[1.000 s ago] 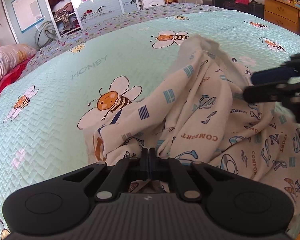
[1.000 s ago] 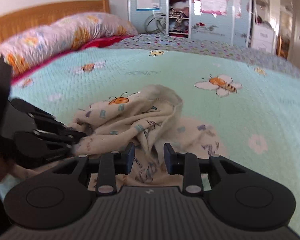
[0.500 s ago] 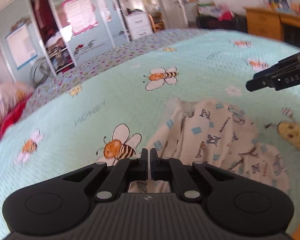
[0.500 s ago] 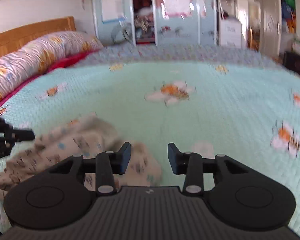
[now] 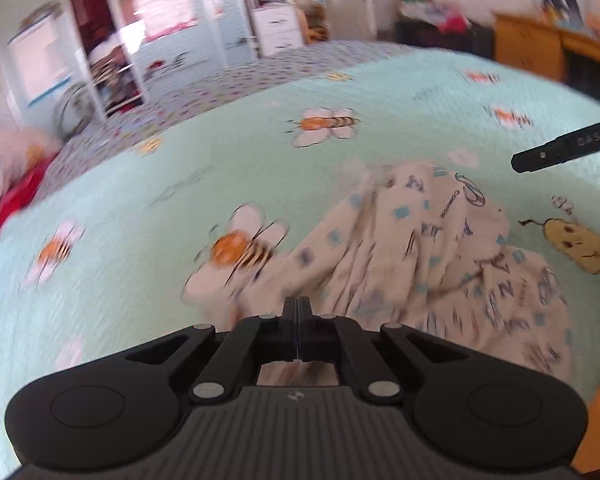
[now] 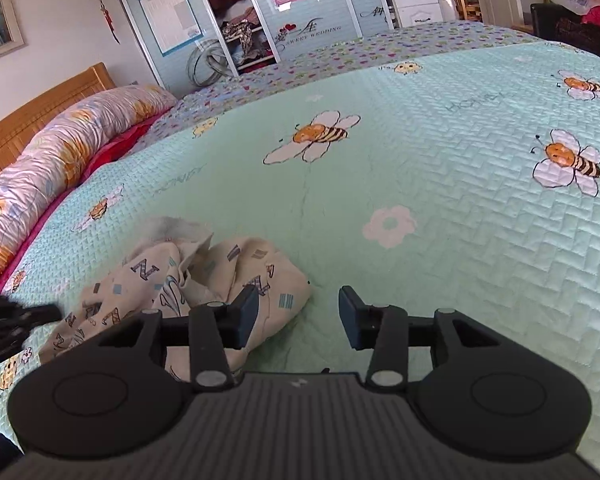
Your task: Fold clothes
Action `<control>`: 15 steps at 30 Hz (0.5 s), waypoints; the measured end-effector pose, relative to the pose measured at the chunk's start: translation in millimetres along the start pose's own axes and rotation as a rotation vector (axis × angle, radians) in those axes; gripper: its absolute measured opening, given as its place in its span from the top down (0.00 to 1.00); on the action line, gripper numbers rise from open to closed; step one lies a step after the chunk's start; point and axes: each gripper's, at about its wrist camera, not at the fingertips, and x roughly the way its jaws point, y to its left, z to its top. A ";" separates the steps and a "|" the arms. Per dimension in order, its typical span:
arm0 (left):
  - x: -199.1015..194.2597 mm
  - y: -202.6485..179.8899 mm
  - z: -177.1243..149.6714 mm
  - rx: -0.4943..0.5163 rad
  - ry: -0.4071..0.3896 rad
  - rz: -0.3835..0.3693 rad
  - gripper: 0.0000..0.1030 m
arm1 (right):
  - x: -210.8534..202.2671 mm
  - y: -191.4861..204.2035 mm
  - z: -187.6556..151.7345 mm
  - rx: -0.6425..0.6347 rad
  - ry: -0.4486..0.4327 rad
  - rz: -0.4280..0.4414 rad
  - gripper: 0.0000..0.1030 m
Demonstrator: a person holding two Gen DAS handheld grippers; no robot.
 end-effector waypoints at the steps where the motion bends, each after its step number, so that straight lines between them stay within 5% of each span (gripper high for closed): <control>1: -11.6 4.1 -8.5 -0.004 0.005 0.005 1.00 | -2.5 1.7 0.9 -0.002 -0.007 0.008 0.56; 4: -31.4 6.1 -9.1 0.029 -0.012 0.044 0.91 | -6.6 9.1 2.9 -0.003 -0.019 0.033 0.55; 6: -33.3 2.0 6.3 0.044 -0.049 0.033 0.27 | -7.9 16.1 1.4 0.013 -0.020 0.049 0.55; 7: -31.1 -1.2 16.3 0.058 -0.080 0.008 0.16 | -8.8 19.6 0.8 0.020 -0.020 0.056 0.55; 11: 2.2 -25.3 49.3 0.163 -0.110 -0.105 0.12 | -18.5 31.7 -0.2 -0.009 -0.029 0.054 0.55; 15: 59.3 -38.2 66.8 0.199 -0.020 -0.162 0.13 | -27.4 25.7 0.0 -0.030 -0.036 0.024 0.55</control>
